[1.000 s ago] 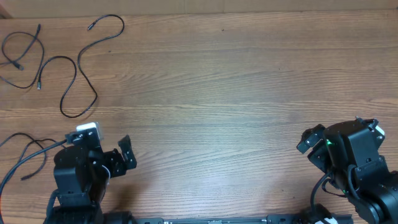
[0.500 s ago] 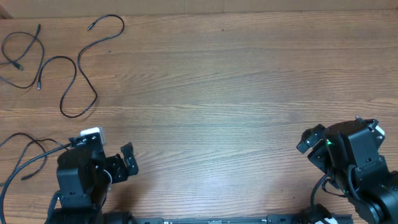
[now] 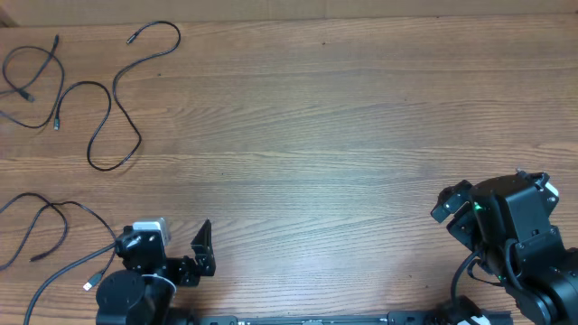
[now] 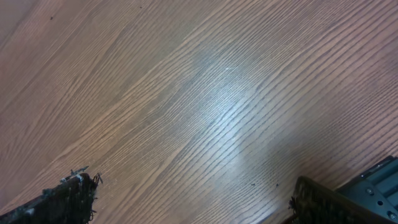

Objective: Untangle cables

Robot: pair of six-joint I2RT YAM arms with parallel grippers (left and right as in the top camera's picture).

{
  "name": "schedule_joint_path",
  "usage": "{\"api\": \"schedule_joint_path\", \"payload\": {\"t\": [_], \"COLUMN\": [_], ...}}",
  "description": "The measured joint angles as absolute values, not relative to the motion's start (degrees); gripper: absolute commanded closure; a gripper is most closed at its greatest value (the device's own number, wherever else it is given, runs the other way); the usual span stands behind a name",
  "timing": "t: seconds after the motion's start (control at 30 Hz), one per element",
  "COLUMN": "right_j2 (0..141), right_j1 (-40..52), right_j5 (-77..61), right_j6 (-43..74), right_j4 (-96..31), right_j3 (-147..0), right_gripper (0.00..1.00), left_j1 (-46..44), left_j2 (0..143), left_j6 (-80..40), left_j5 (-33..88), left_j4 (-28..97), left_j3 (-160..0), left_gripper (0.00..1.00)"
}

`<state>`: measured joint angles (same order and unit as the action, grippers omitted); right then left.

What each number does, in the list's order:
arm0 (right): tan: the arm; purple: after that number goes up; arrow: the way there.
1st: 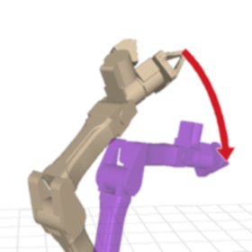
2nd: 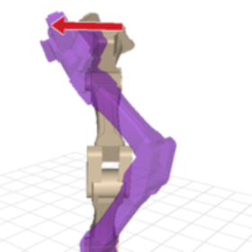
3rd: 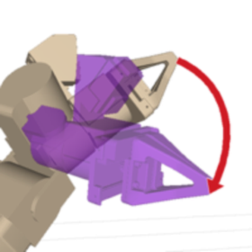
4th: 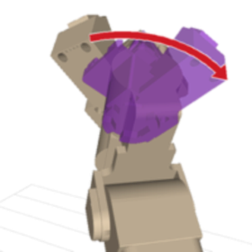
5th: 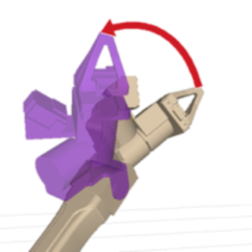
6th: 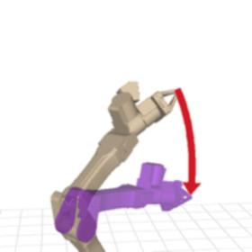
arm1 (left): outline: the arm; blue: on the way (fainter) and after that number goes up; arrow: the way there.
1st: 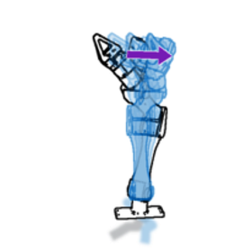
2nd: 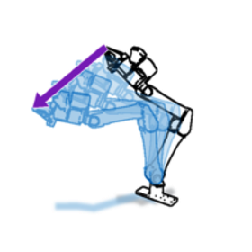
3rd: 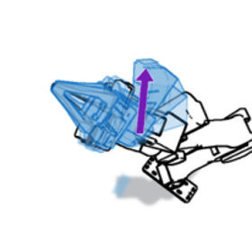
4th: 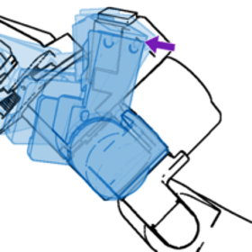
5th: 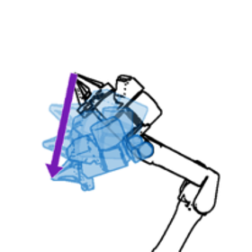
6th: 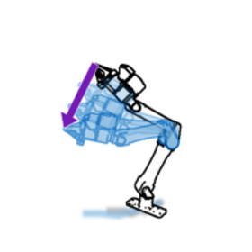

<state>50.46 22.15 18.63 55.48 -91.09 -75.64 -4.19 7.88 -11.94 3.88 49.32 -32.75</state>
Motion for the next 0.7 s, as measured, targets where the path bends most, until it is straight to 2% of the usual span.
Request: {"api": "schedule_joint_path", "payload": {"t": [0.7], "right_j2": [50.5], "right_j1": [22.2], "right_j5": [18.6], "right_j6": [55.5], "right_j4": [-91.1], "right_j3": [-75.6], "right_gripper": [0.00], "left_j1": [-2.4], "left_j2": [1.0], "left_j6": [-11.9], "left_j5": [4.1], "left_j4": [29.3], "left_j3": [-17.8], "left_gripper": [0.00]}}
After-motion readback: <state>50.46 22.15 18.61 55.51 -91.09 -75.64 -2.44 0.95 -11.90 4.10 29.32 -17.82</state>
